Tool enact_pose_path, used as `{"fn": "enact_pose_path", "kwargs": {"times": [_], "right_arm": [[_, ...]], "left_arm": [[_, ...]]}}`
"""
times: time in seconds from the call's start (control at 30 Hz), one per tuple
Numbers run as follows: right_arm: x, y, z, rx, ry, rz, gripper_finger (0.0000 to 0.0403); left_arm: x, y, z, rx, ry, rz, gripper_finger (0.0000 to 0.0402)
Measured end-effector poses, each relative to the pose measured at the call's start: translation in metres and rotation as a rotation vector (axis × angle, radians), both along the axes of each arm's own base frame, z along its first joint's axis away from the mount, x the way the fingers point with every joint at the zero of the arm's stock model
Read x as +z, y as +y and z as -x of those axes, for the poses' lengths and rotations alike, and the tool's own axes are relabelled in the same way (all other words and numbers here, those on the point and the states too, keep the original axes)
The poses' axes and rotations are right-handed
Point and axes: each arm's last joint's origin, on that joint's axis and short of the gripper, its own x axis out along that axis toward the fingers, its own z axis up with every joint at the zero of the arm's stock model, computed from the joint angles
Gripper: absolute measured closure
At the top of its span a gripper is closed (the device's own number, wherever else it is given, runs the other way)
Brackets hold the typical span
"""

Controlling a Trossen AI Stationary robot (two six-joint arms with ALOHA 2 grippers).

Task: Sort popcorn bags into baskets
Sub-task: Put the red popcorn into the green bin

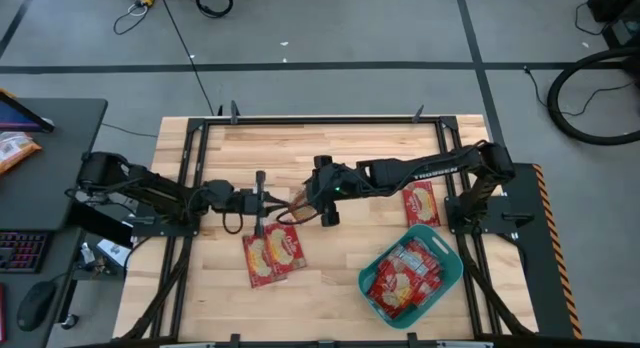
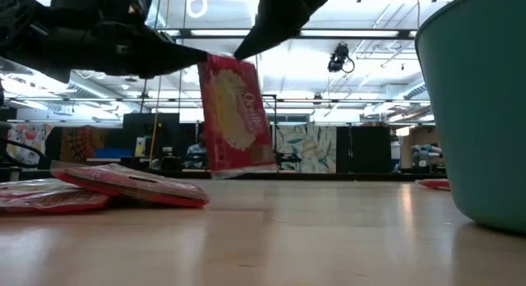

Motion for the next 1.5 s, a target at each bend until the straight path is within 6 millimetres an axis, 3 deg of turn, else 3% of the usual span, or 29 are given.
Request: {"fn": "enact_pose_path", "kwargs": {"times": [0.17, 0.4, 0.7, 0.83, 1.1, 1.5], "right_arm": [[0.001, 0.001, 0.0, 0.032, 0.014, 0.114, 0.0155], [-0.006, -0.004, 0.001, 0.052, 0.051, -0.039, 0.0188], [-0.006, -0.005, 0.001, 0.042, 0.045, -0.075, 0.0312], [-0.006, -0.004, 0.002, 0.041, 0.056, -0.078, 0.0377], [0.001, 0.006, 0.024, -0.06, 0.16, -0.084, 0.0366], [0.03, 0.036, 0.068, -0.248, 0.192, -0.308, 0.037]], "left_arm": [[0.001, -0.005, 0.0, -0.025, -0.014, -0.056, 0.0398], [0.01, -0.005, 0.001, -0.02, -0.105, -0.076, 0.0398], [0.013, -0.004, 0.001, 0.007, -0.139, -0.046, 0.0394], [0.018, -0.001, 0.003, 0.073, -0.177, 0.062, 0.036], [0.026, 0.004, 0.008, 0.073, -0.193, 0.273, 0.0274], [0.041, 0.012, 0.025, 0.025, -0.179, 0.4, 0.0276]]}}
